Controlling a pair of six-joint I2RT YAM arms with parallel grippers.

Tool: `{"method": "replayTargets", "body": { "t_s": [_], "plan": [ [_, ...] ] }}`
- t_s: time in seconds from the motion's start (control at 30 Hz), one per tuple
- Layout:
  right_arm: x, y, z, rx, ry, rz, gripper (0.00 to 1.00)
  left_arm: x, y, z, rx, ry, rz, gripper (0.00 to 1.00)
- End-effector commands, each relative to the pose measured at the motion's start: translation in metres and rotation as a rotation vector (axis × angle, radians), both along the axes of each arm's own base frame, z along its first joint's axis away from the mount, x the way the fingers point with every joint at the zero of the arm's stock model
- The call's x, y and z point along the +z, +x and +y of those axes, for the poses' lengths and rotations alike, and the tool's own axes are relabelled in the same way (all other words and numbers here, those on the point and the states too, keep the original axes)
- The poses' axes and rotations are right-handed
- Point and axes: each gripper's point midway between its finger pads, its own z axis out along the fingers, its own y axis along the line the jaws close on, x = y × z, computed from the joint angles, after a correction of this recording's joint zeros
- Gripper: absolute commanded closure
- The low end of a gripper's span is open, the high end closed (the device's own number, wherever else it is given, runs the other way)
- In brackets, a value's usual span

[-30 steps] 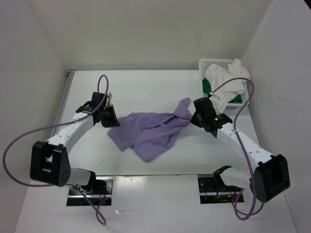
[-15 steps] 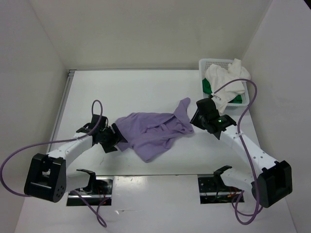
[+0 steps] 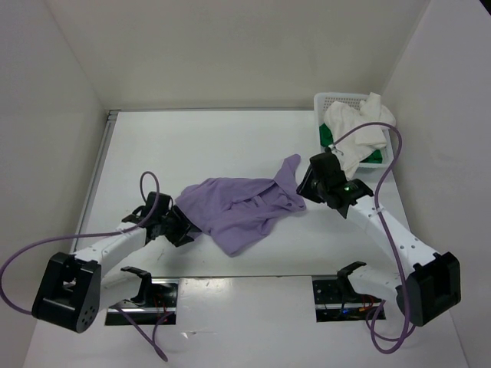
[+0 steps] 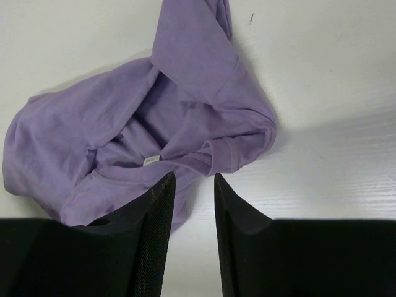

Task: Fold and stack the t-shirts
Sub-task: Flatten out the crumpled T-shirt at the center of the board.

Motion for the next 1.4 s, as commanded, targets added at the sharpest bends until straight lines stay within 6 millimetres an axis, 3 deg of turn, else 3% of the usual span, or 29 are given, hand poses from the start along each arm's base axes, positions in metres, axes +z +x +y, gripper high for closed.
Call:
{"method": "replayTargets", "body": {
  "t_s": [0.0,0.17,0.43,0.57,0.63,0.7,0.73,0.87,0.9,0.97,1.03,1.1,1.17,1.2,1.23,1.27,1.37],
  "plan": [
    [0.021,0.015,0.006,0.025,0.016,-0.059,0.63,-0.003,0.002,-0.001,0.028,0.001,0.019,0.48],
    [0.020,0.017,0.014,0.054,0.020,-0.051,0.63,0.002,0.002,0.007,0.051,0.034,-0.004,0.39],
    [0.019,0.018,0.021,0.080,0.014,-0.052,0.63,-0.016,-0.001,0.014,0.100,0.065,0.030,0.48],
    [0.018,0.022,0.024,0.093,0.013,-0.049,0.63,-0.022,0.003,0.011,0.112,0.049,0.038,0.57],
    [0.020,0.022,0.030,0.109,0.024,-0.058,0.64,-0.028,0.001,0.012,0.103,0.060,0.057,0.67],
    [0.012,0.019,0.033,0.121,0.016,-0.038,0.64,-0.024,0.007,0.010,0.103,0.054,0.037,0.75],
    [0.011,0.018,0.040,0.144,0.023,-0.035,0.64,-0.021,0.013,0.013,0.109,0.074,0.010,0.84],
    [-0.014,-0.002,0.064,0.226,0.003,0.024,0.64,0.009,0.035,0.019,0.095,0.133,-0.062,0.98],
    [-0.022,-0.004,0.064,0.228,-0.014,0.040,0.64,0.032,0.050,0.016,0.088,0.124,-0.120,1.00],
    [-0.028,0.000,0.060,0.225,-0.052,0.038,0.63,0.051,0.058,0.016,0.064,0.144,-0.161,1.00],
    [-0.027,0.016,0.052,0.188,-0.125,0.006,0.60,0.085,0.076,0.019,0.065,0.141,-0.254,1.00],
    [-0.017,0.035,0.054,0.189,-0.158,-0.031,0.59,0.101,0.085,0.024,0.067,0.151,-0.288,1.00],
    [-0.027,0.051,0.058,0.189,-0.194,-0.021,0.59,0.115,0.095,0.026,0.051,0.165,-0.329,1.00],
    [-0.018,0.065,0.063,0.172,-0.192,-0.057,0.59,0.127,0.102,0.026,0.054,0.172,-0.363,1.00],
    [-0.018,0.075,0.061,0.152,-0.220,-0.076,0.55,0.124,0.103,0.030,0.065,0.176,-0.353,1.00],
    [-0.030,0.083,0.064,0.145,-0.240,-0.060,0.55,0.130,0.108,0.034,0.070,0.183,-0.375,1.00],
    [-0.027,0.115,0.062,0.101,-0.274,-0.093,0.55,0.134,0.117,0.038,0.064,0.191,-0.396,1.00]
  ]
}}
